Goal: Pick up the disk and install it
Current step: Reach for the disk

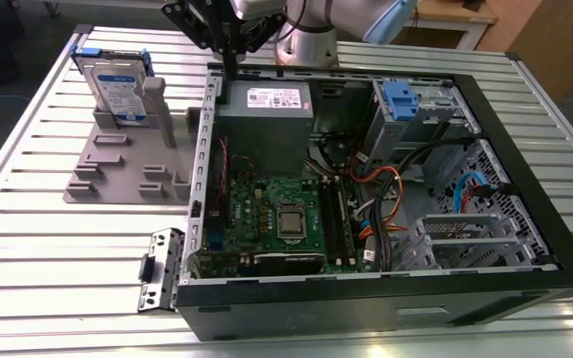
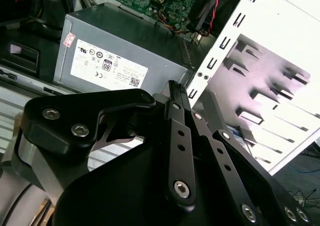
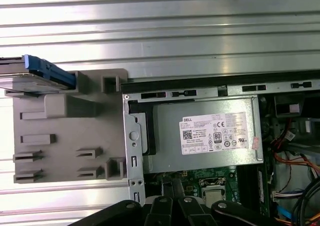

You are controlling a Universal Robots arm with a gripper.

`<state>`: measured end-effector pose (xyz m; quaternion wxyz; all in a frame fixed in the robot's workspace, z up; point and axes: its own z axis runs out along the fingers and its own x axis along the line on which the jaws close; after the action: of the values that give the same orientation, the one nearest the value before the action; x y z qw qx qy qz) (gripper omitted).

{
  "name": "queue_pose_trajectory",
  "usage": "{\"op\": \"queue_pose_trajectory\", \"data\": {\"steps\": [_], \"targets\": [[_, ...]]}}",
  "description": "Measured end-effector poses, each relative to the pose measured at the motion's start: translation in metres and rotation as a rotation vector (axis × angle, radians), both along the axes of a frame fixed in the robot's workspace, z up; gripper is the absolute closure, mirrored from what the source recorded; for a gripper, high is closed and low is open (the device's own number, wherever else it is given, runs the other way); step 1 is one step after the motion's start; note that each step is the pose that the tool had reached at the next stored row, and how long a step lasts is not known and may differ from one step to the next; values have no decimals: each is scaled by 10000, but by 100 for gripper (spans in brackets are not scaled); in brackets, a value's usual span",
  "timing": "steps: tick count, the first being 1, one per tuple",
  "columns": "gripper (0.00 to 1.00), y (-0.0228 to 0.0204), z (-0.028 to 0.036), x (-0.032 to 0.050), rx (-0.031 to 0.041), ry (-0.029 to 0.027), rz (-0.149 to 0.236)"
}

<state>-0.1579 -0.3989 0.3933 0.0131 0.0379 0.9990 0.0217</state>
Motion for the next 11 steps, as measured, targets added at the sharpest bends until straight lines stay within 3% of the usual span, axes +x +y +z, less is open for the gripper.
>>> {"op": "queue_pose_trajectory", "data": {"steps": [11], "targets": [[90,0,0,-34,0,0,0]]}}
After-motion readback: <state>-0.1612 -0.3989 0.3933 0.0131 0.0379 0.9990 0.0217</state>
